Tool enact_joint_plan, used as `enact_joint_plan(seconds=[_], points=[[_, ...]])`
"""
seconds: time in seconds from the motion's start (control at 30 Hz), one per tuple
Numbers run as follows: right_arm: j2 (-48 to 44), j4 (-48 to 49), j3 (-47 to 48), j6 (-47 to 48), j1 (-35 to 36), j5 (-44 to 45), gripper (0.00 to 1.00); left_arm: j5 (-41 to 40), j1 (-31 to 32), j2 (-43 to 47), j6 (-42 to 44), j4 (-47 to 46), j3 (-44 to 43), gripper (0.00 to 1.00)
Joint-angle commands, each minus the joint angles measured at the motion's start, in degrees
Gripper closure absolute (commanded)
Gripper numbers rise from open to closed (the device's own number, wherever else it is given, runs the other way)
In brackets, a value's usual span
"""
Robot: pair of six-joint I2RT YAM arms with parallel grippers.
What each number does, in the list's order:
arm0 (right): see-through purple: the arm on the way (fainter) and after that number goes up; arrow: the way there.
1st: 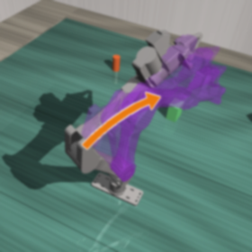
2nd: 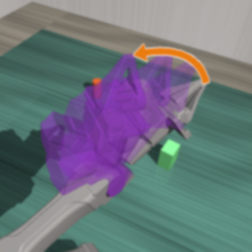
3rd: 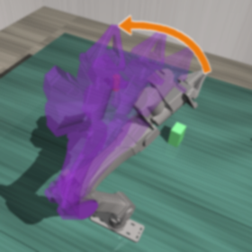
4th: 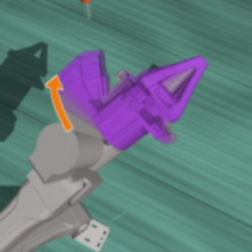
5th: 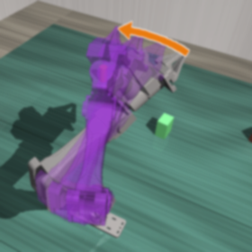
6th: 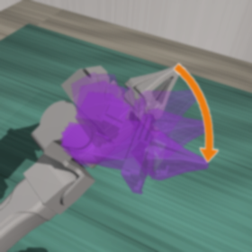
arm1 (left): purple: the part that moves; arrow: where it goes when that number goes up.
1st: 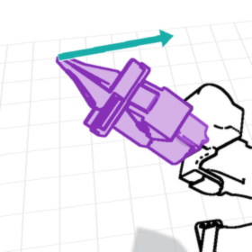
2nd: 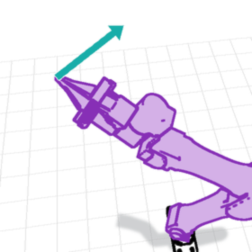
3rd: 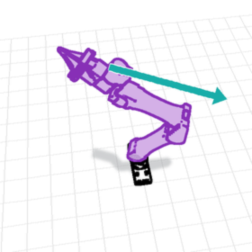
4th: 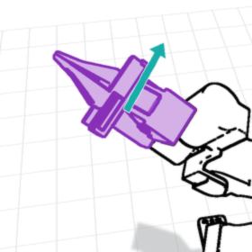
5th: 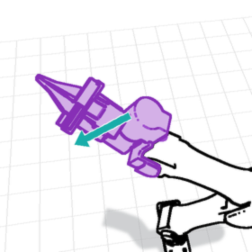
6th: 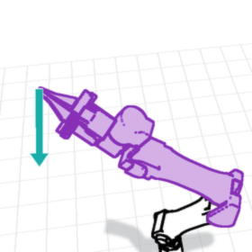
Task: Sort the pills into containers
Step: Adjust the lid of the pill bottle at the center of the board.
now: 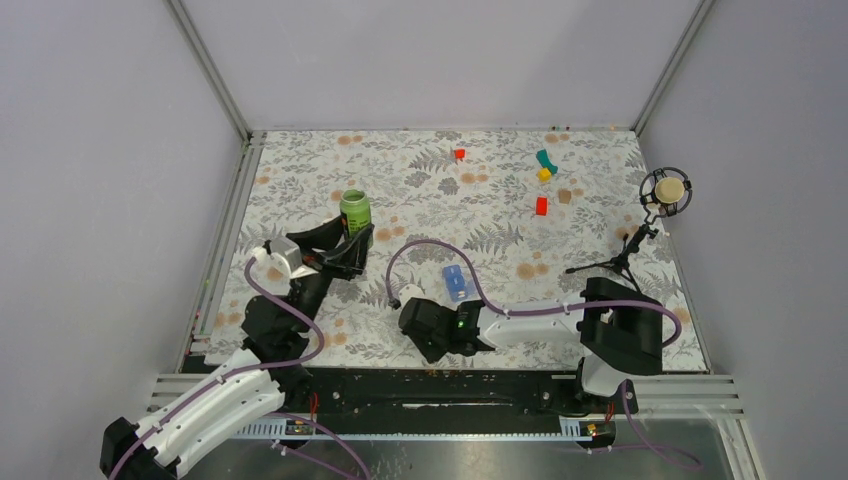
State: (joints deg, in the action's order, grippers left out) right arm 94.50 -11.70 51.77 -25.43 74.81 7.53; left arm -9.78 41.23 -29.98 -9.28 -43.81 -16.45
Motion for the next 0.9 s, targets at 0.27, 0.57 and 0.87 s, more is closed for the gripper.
enact_joint_plan(seconds=[0.27, 0.57, 0.87], points=[[1.6, 4.1, 6.7, 0.8, -2.7, -15.7, 1.00, -1.2, -0.4, 3.9, 0.8, 2.7, -2.9, 1.00], [13.6, 16.3, 14.6, -7.7, -11.7, -47.8, 1.00, -1.2, -0.4, 6.3, 0.1, 7.2, -5.1, 1.00], [22.1, 31.1, 15.8, -19.9, -16.4, -58.1, 1.00, -0.7, -0.4, 5.8, -0.1, 8.4, -6.4, 1.00]])
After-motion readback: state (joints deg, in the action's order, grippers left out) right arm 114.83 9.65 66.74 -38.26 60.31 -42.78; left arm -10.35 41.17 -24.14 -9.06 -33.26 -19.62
